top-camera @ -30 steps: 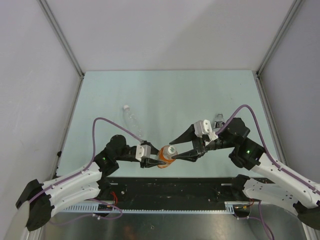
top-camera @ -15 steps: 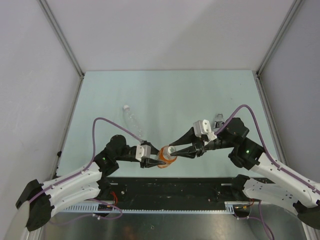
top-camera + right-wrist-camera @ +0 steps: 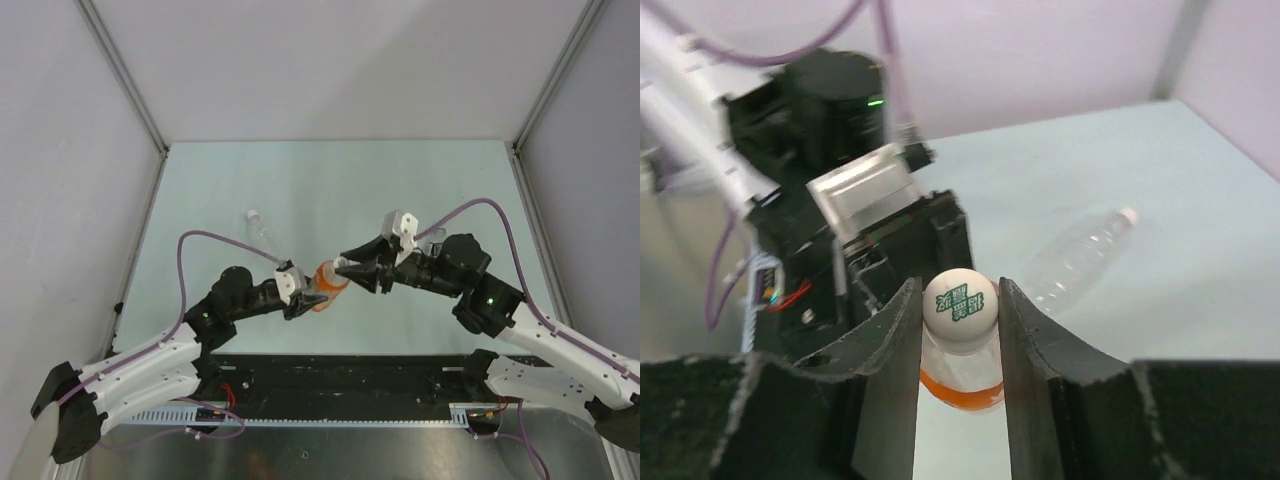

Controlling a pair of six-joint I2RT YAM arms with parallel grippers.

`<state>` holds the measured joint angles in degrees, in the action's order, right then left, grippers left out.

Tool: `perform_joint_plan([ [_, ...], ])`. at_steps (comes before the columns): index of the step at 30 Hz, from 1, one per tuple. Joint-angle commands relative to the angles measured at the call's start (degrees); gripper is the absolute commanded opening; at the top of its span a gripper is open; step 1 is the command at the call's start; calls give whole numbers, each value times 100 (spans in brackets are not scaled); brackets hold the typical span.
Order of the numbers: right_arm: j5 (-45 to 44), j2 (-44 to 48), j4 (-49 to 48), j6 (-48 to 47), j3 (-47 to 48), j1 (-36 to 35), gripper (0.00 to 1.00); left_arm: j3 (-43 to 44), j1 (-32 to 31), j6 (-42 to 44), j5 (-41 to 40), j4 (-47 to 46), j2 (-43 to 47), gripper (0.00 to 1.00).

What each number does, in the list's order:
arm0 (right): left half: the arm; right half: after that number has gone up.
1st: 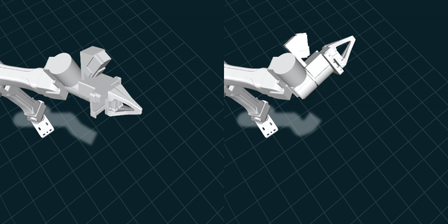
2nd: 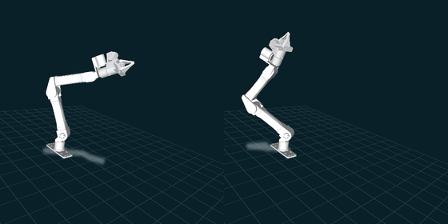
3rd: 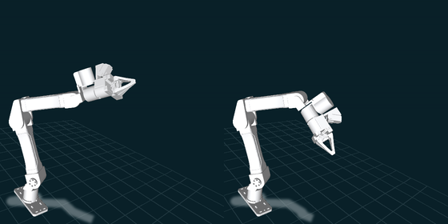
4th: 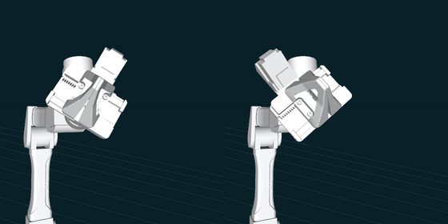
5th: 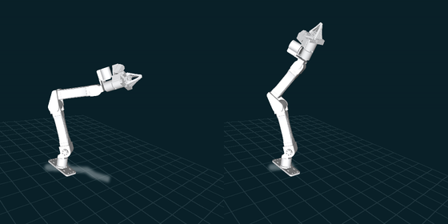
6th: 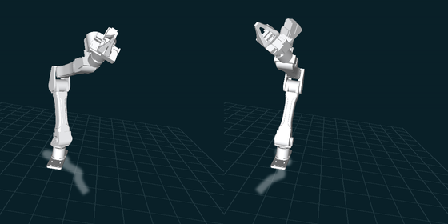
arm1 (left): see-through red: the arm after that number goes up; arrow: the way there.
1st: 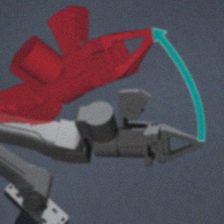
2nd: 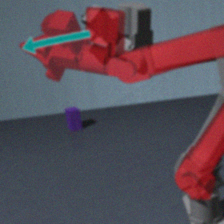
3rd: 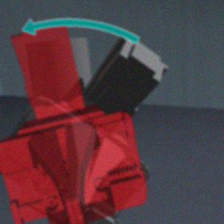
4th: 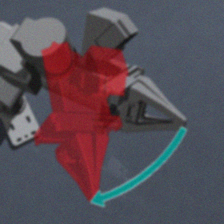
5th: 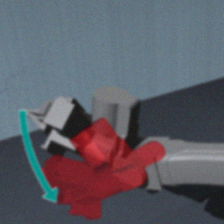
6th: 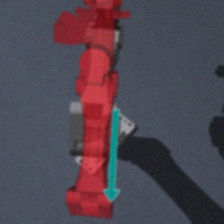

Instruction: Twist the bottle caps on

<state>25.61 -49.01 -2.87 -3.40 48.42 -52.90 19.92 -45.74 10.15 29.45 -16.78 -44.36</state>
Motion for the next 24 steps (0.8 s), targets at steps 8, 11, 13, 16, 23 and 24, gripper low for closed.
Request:
perform_joint_plan([
  [8, -4818, -1577, 120, 2469, 23, -142, 0, 1078, -378, -494, -3697, -975, -1045, 0],
  [11, -5327, -1898, -71, 3093, 19, -142, 0, 1079, -542, -591, -4333, -1307, -1388, 0],
  [13, -5570, -2052, -171, 3577, 18, -141, 0, 1067, -627, -652, -4668, -1497, -1586, 0],
  [16, -5968, -2264, -201, 4443, 19, -145, 1, 1066, -735, -780, -5179, -1712, -1810, 0],
  [23, -6843, -2544, 20, 6322, 26, -146, 7, 1088, -1057, -820, -6101, -2002, -2201, 0],
  [24, -6873, -2539, -22, 6376, 31, -148, 7, 1104, -1103, -794, -6145, -2026, -2253, 0],
])
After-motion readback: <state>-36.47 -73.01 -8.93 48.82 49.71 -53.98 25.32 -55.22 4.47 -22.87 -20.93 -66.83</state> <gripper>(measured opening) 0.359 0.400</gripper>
